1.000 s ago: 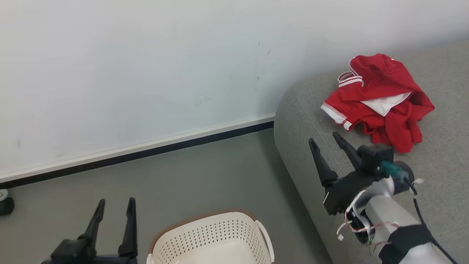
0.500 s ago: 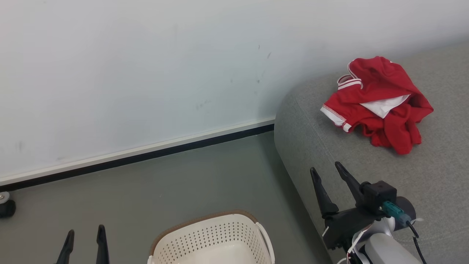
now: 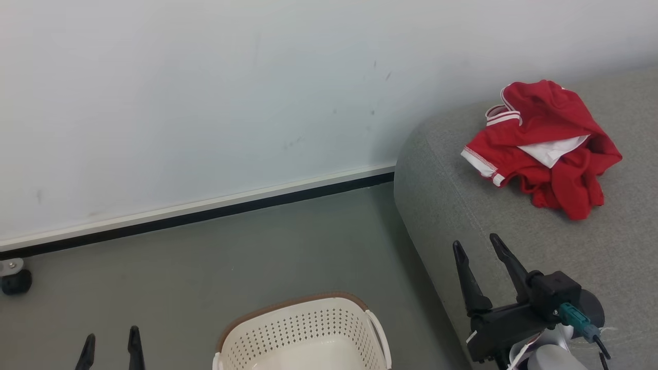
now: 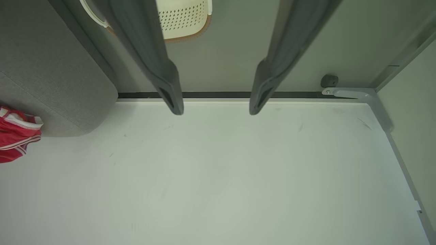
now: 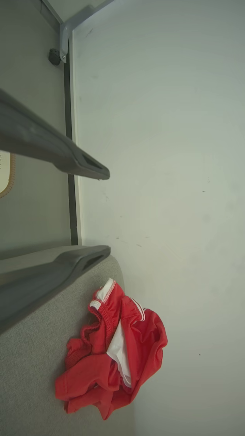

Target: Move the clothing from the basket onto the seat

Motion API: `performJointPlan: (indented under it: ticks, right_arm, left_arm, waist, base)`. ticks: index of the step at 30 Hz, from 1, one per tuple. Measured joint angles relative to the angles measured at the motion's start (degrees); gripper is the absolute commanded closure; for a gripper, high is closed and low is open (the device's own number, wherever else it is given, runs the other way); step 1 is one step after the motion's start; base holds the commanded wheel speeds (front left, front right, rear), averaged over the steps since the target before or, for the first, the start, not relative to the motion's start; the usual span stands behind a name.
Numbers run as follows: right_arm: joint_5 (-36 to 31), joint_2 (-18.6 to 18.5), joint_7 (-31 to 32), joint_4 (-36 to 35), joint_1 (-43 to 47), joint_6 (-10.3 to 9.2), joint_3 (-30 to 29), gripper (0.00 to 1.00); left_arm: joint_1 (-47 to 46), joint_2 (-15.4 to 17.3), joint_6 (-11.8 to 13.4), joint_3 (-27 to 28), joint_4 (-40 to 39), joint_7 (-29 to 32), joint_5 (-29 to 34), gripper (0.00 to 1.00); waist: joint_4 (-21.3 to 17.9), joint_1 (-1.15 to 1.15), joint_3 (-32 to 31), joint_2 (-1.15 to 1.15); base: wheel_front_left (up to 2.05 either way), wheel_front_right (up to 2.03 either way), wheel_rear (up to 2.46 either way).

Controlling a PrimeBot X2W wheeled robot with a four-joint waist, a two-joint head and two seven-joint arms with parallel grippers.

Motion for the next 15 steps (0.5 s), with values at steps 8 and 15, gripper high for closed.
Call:
performJointPlan:
  ticks: [8,15]
  right_arm:
    - [-0.64,0.18,0.01,-2.82,1.18,-0.59,-0.92,0.0]
    - [-1.18,0.27,0.01,-4.35,2.25,-0.66,-1.63,0.0]
  left_arm:
    - [0.83,-0.13,0.2,0.43,-0.98,-0.02,0.57,0.0]
    - [0.83,-0.19,0.26,0.49,-1.77,-0.03,1.02,0.0]
  waist:
    - [0.85,0.0,0.47,0.0]
    - [1.47,0.0,0.68,0.0]
  base:
    - [0.0,0.0,0.0]
    - [0.0,0.0,0.0]
